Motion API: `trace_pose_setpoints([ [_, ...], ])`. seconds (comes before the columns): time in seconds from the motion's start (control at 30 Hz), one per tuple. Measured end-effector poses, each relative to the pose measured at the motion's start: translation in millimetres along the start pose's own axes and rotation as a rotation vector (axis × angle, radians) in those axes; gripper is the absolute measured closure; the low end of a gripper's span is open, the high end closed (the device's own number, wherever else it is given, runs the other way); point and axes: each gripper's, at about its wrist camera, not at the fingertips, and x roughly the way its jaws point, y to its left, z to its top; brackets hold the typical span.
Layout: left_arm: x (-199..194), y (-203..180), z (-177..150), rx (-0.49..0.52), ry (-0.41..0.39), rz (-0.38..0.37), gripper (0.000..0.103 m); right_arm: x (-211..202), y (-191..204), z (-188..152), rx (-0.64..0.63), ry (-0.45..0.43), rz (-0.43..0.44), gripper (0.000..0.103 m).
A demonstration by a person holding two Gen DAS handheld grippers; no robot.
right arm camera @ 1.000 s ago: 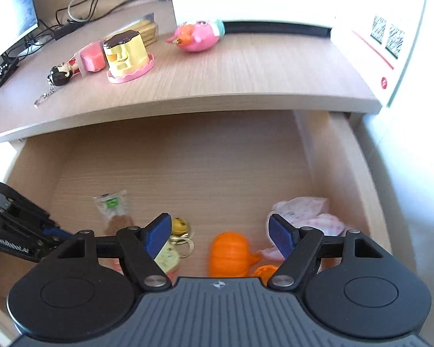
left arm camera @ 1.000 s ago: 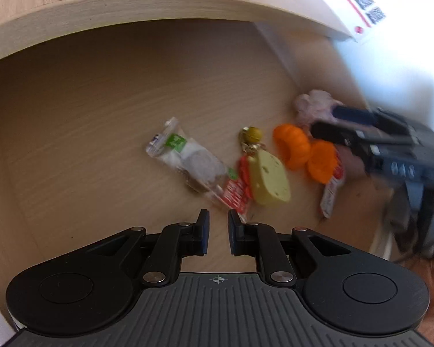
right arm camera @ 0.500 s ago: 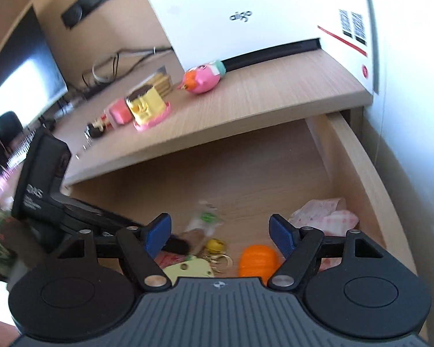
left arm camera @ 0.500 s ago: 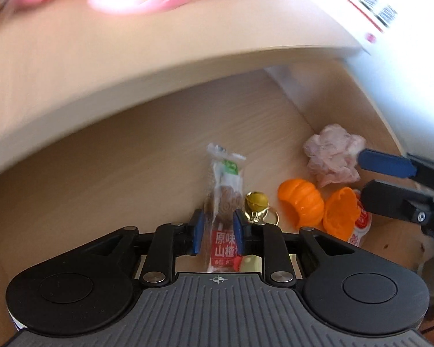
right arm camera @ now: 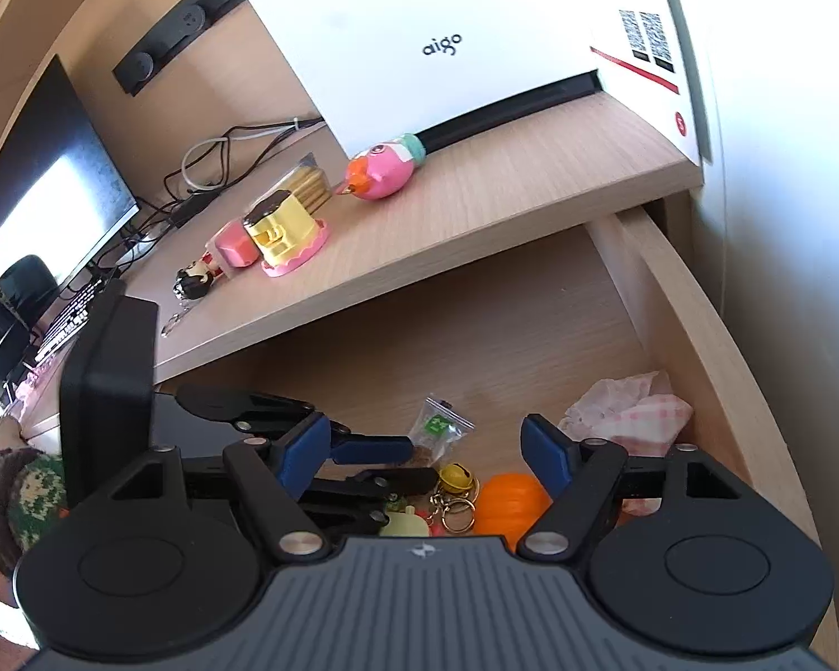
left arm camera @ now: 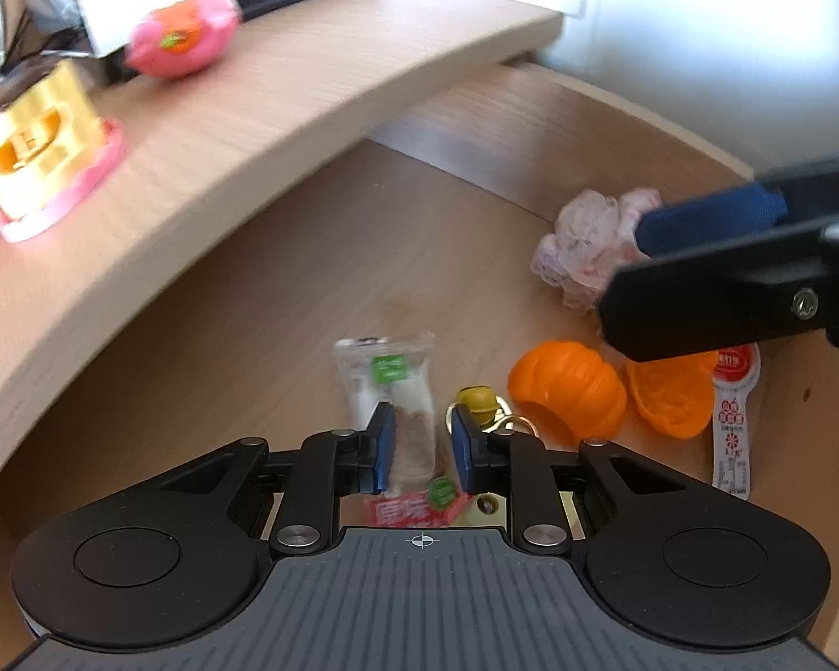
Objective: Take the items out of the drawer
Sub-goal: 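Lower the left gripper into the drawer and grasp the hawthorn snack bar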
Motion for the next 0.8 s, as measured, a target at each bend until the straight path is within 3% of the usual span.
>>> trace_pose_setpoints([
  [0.1,-2.7,-0.3,-6.3,0.033,0.019,0.044,0.078,1.8,-3.4,0.6,0.022,0.014,0.006,0.024],
  [0.27,-6.2,7.5,-15.0,0.081,0.004,0.042,0.072,4.1,-5.0,0.8,0.029,0.031,0.017,0.023],
  [0.37,-7.5,19.6,-15.3,0.071,0.007,0.07,0.064,4.5,-5.6,0.9,0.033,0.034,0.016,0.023],
  [0.43,-9.4,31.3,-15.7,0.034,0.002,0.082,0.067,4.6,-6.5,0.8,0.037,0.035,0.02,0.023],
  [0.57,-25.8,43.4,-16.7,-0.059,-0.026,-0.024,0.068,4.6,-6.8,0.4,0.039,0.036,0.027,0.023],
  [0.67,-24.2,31.0,-13.9,0.006,-0.011,0.001,0.068,5.5,-6.6,1.0,0.039,0.041,0.033,0.023],
  [0.8,2.9,16.5,-9.3,0.003,0.023,0.024,0.065,5.1,-6.5,0.5,0.042,0.036,0.033,0.023],
])
